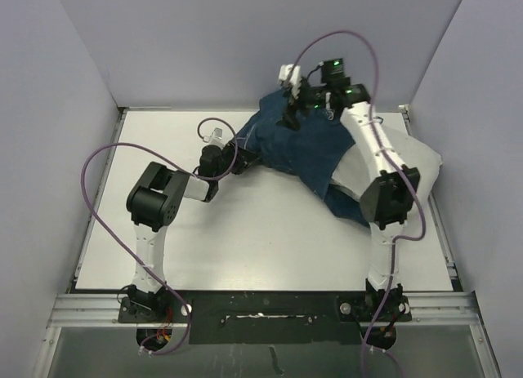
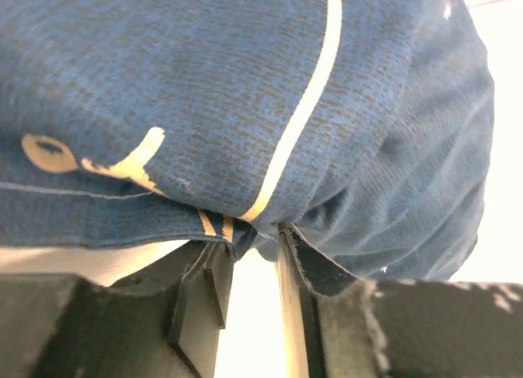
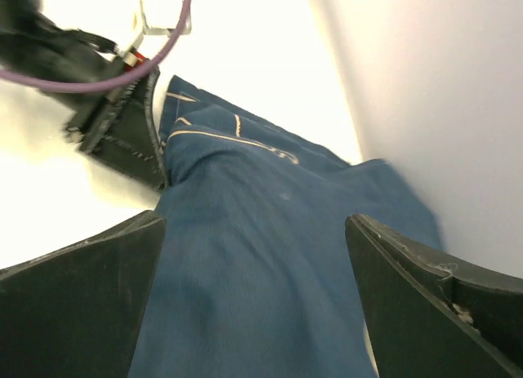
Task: Put the pillow into the pillowcase
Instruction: Stuff the pillow into the pillowcase.
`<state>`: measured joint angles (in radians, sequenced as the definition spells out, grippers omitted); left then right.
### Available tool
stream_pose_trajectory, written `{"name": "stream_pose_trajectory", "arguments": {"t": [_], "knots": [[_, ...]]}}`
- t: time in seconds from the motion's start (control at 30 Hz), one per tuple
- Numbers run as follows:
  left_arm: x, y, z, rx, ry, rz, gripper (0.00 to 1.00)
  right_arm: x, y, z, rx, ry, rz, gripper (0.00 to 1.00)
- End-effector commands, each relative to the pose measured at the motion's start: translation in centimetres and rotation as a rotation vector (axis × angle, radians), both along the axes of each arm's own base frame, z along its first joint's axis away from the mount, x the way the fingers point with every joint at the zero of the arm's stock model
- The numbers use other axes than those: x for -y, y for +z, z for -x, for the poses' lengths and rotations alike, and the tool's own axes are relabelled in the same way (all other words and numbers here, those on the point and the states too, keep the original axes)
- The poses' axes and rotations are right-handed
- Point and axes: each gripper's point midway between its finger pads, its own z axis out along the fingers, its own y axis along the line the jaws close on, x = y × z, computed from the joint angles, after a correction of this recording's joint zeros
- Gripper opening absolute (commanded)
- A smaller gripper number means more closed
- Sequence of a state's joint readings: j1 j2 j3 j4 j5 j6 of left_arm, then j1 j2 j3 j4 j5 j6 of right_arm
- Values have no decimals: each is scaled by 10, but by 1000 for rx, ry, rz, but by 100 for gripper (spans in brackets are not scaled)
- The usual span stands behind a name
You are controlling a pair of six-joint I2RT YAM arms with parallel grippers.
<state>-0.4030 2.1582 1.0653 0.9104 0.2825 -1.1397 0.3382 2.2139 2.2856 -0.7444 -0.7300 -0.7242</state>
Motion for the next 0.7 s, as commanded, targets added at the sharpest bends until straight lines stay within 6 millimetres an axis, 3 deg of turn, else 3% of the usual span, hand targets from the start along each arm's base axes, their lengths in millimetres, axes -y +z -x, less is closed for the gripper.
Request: {"name": "stream_pose_trajectory", "arguments": {"t": [0.0,0.1,0.17,0.2,0.3,0.37,0.5,0.6,0.67], "knots": [[-21,55,-4,92,10,-52,32,49,116,69,39,86,-189,98],[-38,63,16,128,-9,-174,51,108,103,77,-35,-41,-172,98],[-53,78,38,175,-20,-269,66,159,83,82,-65,-167,-127,98],[-60,82,48,185,-22,-316,71,173,72,88,-74,-202,-98,98],[-62,100,76,222,-73,-407,76,233,33,104,-129,-357,-27,98],[-40,114,93,284,-154,-479,76,257,11,113,-170,-424,-3,98],[51,133,133,512,-320,-567,76,279,-21,119,-226,-516,7,98],[107,123,145,625,-356,-608,77,288,-40,112,-229,-580,24,98],[135,111,146,676,-334,-660,84,292,-53,106,-239,-621,40,98]]}}
